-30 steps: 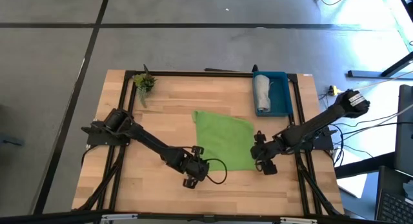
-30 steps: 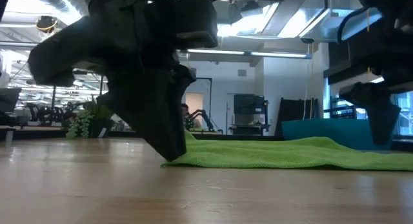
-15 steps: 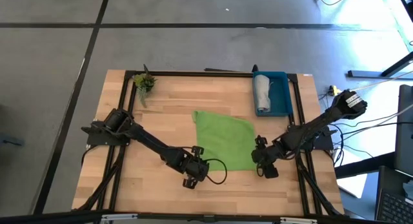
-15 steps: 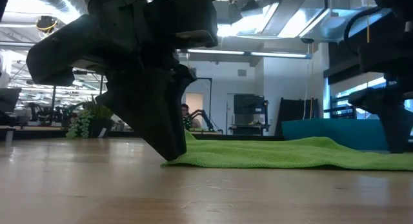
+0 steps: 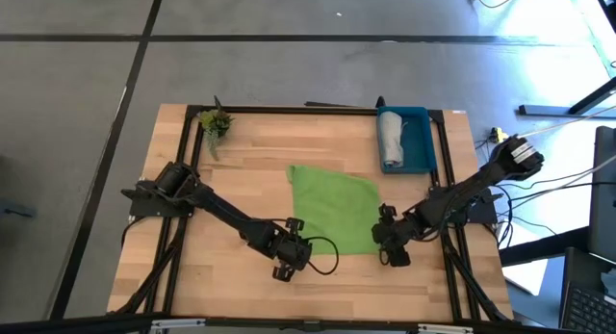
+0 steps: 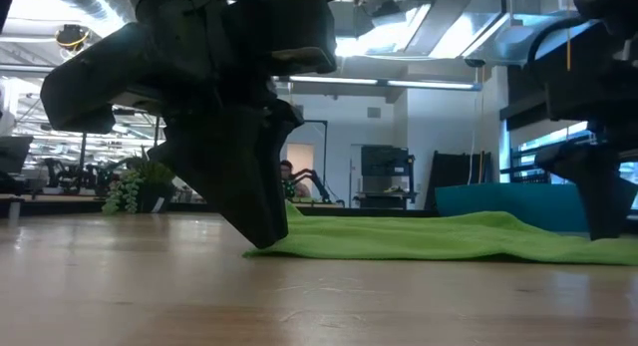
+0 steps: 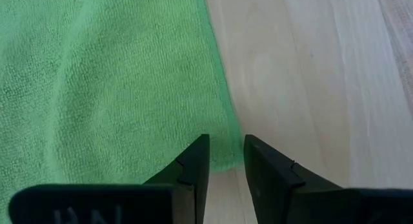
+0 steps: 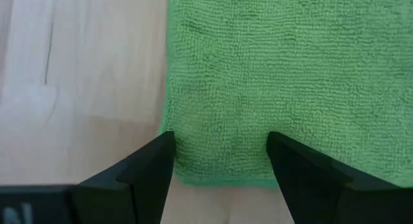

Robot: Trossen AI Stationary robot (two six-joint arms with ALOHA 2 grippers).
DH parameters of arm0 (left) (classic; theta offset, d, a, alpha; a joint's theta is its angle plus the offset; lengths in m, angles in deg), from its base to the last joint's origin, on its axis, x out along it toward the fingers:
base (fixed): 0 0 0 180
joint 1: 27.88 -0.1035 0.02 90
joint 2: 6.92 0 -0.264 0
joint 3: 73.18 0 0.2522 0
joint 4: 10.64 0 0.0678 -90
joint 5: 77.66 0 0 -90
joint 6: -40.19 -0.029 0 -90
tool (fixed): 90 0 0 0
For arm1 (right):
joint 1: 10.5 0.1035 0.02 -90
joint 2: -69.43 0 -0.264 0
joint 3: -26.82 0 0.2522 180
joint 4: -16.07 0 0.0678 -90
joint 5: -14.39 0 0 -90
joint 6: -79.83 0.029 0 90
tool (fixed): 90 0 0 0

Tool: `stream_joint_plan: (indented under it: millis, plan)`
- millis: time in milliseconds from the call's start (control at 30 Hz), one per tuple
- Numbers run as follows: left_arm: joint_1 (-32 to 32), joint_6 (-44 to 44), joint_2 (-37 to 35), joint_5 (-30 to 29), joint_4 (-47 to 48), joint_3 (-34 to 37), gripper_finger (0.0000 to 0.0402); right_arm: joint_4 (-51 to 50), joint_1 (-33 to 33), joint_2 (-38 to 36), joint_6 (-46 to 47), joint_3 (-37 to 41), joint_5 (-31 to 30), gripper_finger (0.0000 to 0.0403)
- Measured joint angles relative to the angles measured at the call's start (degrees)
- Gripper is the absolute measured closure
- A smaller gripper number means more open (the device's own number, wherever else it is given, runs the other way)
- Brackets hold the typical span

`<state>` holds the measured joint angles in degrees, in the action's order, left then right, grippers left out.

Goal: Roll microfiber towels into tight, uniform cylinder then place into a basket
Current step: Roll the green towel

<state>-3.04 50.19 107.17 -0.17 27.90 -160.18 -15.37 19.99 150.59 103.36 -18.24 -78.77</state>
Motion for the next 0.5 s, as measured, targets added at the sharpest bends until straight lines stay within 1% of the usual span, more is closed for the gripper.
stream_joint_plan:
  millis: [67,300,400,500]
  plan:
    - [0.0,-0.01,-0.01,0.0,0.02,0.0,0.0317,0.48,0.39,0.88,0.0,-0.08,-0.27,0.015]
    - [0.0,0.13,-0.01,-0.02,0.02,0.0,0.0317,0.5,2.25,2.58,0.84,-0.07,-5.1,0.0156]
    - [0.0,0.43,-0.01,-0.02,0.02,0.0,0.0317,0.53,2.43,2.96,2.14,-0.08,-6.09,0.0179]
    - [0.0,0.55,-0.01,-0.02,0.02,0.0,0.0317,0.67,2.46,3.0,3.25,-0.02,-6.73,0.0216]
